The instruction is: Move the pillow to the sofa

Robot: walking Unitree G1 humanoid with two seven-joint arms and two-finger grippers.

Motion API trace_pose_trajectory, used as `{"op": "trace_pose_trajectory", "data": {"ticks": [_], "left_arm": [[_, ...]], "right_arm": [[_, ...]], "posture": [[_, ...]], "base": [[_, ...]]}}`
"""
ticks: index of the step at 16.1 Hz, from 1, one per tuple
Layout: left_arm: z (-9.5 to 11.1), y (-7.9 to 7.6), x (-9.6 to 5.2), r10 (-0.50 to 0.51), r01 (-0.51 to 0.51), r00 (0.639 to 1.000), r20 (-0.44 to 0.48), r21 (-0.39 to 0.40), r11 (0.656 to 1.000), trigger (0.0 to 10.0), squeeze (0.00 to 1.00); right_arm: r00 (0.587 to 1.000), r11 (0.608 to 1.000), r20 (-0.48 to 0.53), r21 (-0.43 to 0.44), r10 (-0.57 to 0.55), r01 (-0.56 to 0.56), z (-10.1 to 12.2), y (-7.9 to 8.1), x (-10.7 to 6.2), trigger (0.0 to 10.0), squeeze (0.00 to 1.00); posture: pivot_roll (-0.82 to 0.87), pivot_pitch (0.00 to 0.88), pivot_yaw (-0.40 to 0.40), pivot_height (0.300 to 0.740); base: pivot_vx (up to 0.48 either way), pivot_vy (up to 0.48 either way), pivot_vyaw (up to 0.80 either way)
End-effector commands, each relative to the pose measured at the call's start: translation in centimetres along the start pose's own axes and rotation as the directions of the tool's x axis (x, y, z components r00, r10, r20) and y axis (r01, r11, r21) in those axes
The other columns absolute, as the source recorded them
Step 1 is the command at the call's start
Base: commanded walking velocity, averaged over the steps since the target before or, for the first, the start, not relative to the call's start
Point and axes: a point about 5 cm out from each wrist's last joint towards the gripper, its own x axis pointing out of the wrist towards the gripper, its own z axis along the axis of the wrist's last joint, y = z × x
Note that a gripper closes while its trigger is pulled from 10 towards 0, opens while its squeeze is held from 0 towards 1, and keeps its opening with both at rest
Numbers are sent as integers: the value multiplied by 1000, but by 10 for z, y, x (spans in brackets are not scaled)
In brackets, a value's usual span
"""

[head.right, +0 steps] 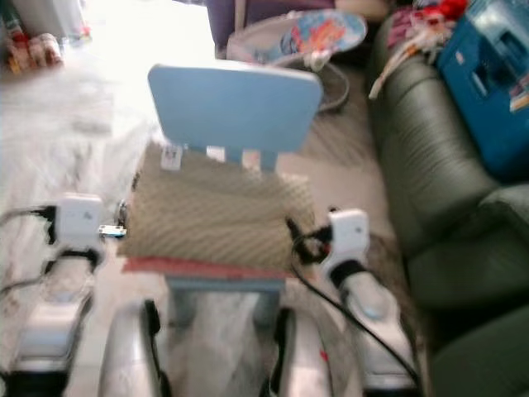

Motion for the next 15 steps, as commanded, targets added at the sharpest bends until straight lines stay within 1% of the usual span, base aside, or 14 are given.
{"op": "trace_pose_trajectory", "data": {"ticks": [1,3,4,5,6,7,8,9,11,12,14,15], "left_arm": [[-2,-8,-1,-28,28,999,-17,-2,1000,10000,0],[-8,-12,2,-30,31,998,-59,13,999,10000,0],[-14,-18,3,-59,62,992,-115,23,998,10000,0],[-18,-22,3,-97,100,985,-143,11,995,10000,0],[-21,-25,3,-137,142,978,-155,25,990,10000,0],[-21,-24,2,-124,131,980,-154,31,991,10000,0],[-22,-23,4,-120,128,981,-153,48,991,10000,0],[-21,-21,6,-111,119,982,-152,51,992,10000,0],[-16,-18,15,-88,96,987,-138,55,994,10000,0],[-12,-18,21,-76,84,989,-127,62,995,10000,0],[-10,-17,28,-63,72,991,-121,71,995,10000,0],[-9,-18,32,-63,73,991,-121,78,994,10000,0]], "right_arm": [[999,999,-22,-9,-47,46,-4,-12,-9,10000,0],[998,999,-32,-2,-52,51,-6,-13,-9,10000,0],[997,999,-55,0,-54,54,-10,-13,-10,10000,0],[995,998,-76,-5,-59,59,-13,-14,-10,10000,1000],[992,999,-111,-10,-54,53,-17,-13,-11,10000,839],[991,998,-124,-18,-54,53,-19,-12,-12,10000,145],[989,998,-138,19,-57,60,-21,-12,-13,10000,0],[987,997,-147,26,-68,72,-22,-13,-12,10000,0],[984,997,-168,33,-66,73,-25,-12,-7,10000,0],[978,998,-201,27,-58,65,-29,-11,-2,10000,0],[971,997,-231,16,-66,72,-31,-13,5,10000,0],[963,997,-263,14,-65,71,-34,-14,11,10000,0]], "posture": [[-10,64,-89,509],[-9,69,-92,509],[-10,80,-96,509],[-12,85,-98,509],[-13,90,-99,509],[-15,99,-100,509],[-18,109,-103,509],[-20,116,-103,509],[-20,138,-108,509],[-21,148,-110,509],[-22,168,-113,509],[-24,183,-117,509]], "base": [[0,0,0],[0,0,0],[0,0,0],[0,0,0],[0,0,0],[0,0,0],[0,0,0],[0,0,0],[0,0,0],[0,0,0],[0,0,0],[0,0,0]]}}
